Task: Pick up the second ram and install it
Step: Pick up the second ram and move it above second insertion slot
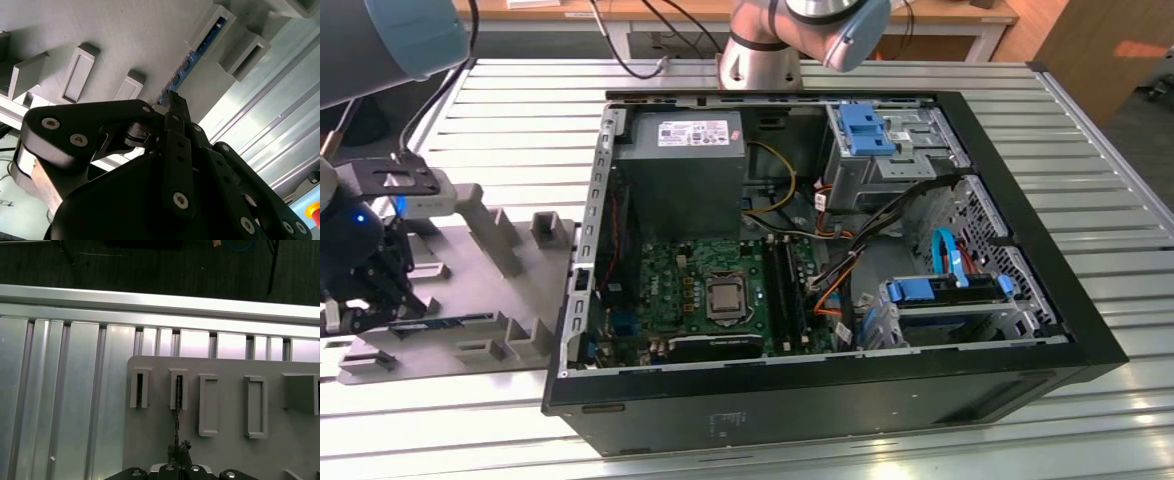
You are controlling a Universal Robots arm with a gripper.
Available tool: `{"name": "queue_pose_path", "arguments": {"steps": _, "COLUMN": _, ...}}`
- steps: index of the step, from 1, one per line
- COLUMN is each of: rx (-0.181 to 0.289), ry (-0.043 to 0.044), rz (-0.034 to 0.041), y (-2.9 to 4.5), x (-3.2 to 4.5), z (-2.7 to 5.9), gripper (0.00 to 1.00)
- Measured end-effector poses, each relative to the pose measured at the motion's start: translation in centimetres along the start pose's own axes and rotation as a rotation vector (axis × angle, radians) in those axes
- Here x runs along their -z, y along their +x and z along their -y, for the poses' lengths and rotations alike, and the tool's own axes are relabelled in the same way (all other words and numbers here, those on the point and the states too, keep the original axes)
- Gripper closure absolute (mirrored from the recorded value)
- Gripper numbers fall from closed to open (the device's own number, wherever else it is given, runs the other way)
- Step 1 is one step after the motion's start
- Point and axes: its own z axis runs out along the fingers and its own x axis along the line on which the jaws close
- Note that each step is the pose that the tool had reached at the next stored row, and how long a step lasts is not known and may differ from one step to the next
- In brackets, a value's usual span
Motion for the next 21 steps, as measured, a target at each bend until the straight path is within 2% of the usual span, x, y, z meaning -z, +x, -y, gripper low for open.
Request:
{"name": "queue_pose_path", "arguments": {"steps": 5, "rx": 0.000, "ry": -0.0005, "rz": -0.0059, "y": 0.00, "x": -0.27, "z": -0.12, "gripper": 0.89}}
{"name": "queue_pose_path", "arguments": {"steps": 18, "rx": 0.000, "ry": -0.0005, "rz": -0.0064, "y": -0.01, "x": -0.64, "z": -0.28, "gripper": 0.89}}
{"name": "queue_pose_path", "arguments": {"steps": 20, "rx": 0.000, "ry": -0.0005, "rz": -0.0064, "y": -0.01, "x": -0.64, "z": -0.28, "gripper": 0.89}}
{"name": "queue_pose_path", "arguments": {"steps": 21, "rx": 0.000, "ry": -0.0005, "rz": -0.0064, "y": -0.01, "x": -0.64, "z": -0.28, "gripper": 0.84}}
